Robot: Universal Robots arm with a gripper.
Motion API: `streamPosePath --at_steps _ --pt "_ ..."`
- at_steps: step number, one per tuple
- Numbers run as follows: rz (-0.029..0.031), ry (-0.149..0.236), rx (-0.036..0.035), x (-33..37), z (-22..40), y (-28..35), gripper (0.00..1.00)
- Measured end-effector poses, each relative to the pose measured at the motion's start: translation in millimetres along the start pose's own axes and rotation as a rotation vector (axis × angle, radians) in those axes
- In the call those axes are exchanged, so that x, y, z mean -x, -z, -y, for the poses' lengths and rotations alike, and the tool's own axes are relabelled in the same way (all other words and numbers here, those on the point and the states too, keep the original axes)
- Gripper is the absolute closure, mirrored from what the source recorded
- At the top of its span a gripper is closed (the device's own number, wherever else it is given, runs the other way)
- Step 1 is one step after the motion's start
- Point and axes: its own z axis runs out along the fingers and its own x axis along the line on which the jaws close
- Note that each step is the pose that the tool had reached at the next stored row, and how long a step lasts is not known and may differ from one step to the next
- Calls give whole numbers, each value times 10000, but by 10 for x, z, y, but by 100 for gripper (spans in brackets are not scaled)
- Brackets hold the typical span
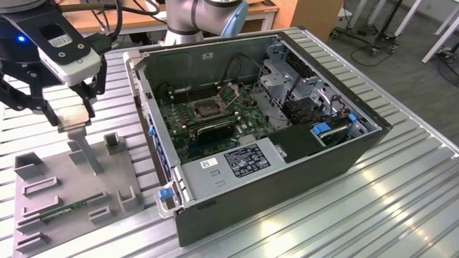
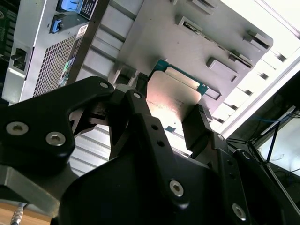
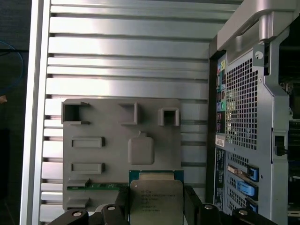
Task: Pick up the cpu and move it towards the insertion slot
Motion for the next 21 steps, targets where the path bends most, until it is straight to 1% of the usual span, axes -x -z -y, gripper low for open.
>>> streamPosePath --at_steps 15,19,21 --pt "0 0 0 146 3 0 46" --pt "1 0 0 177 3 0 46" --pt "1 -2 0 181 3 0 46"
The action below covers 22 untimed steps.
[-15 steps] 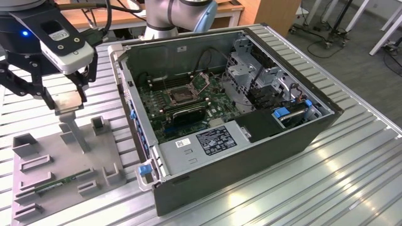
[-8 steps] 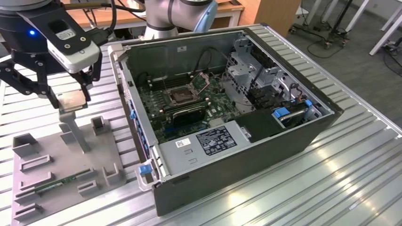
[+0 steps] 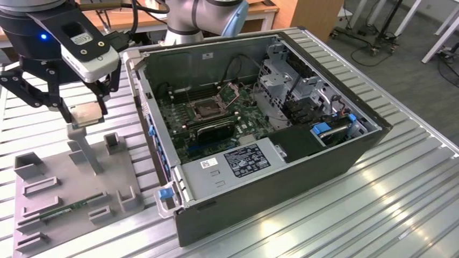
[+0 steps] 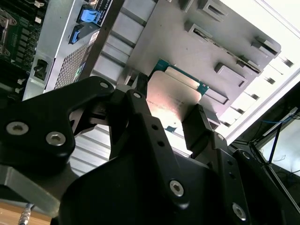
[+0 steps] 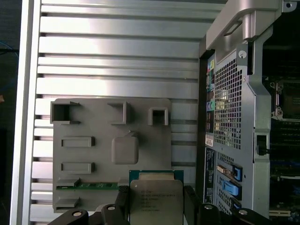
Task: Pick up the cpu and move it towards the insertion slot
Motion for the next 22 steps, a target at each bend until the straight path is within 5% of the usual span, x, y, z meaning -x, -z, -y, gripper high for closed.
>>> streamPosePath --at_steps 22 --pt "-1 2 -1 39 0 37 46"
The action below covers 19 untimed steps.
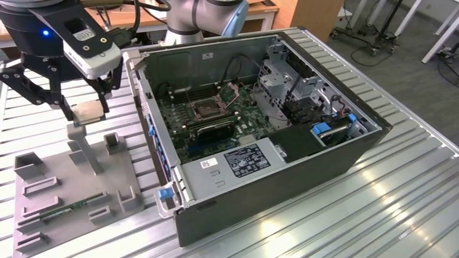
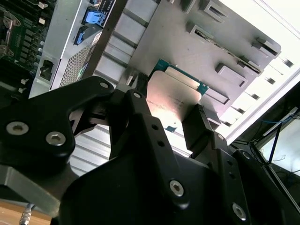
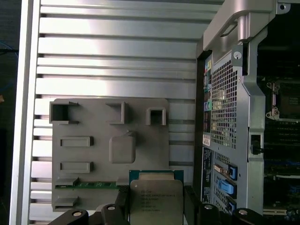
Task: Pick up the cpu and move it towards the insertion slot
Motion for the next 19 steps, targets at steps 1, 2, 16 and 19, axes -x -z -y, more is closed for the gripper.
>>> streamPosePath --at_steps 1,2,16,19 --pt "0 0 0 9 0 0 46" --pt "-1 -1 0 18 0 0 46" --pt "0 -1 0 178 3 0 46" --pt "0 0 0 221 4 0 46"
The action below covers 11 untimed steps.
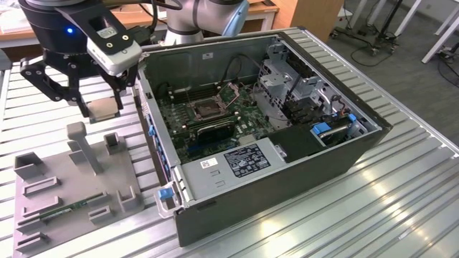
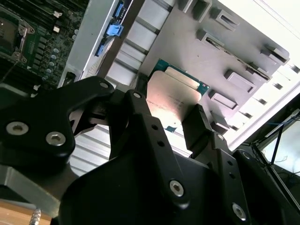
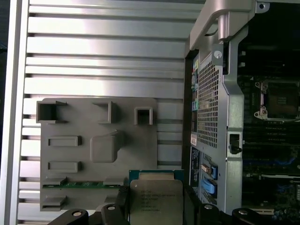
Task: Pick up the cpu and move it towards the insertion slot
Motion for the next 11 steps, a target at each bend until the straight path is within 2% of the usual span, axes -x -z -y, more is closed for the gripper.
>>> streamPosePath --at_steps 11 --pt "0 -1 0 173 3 0 46"
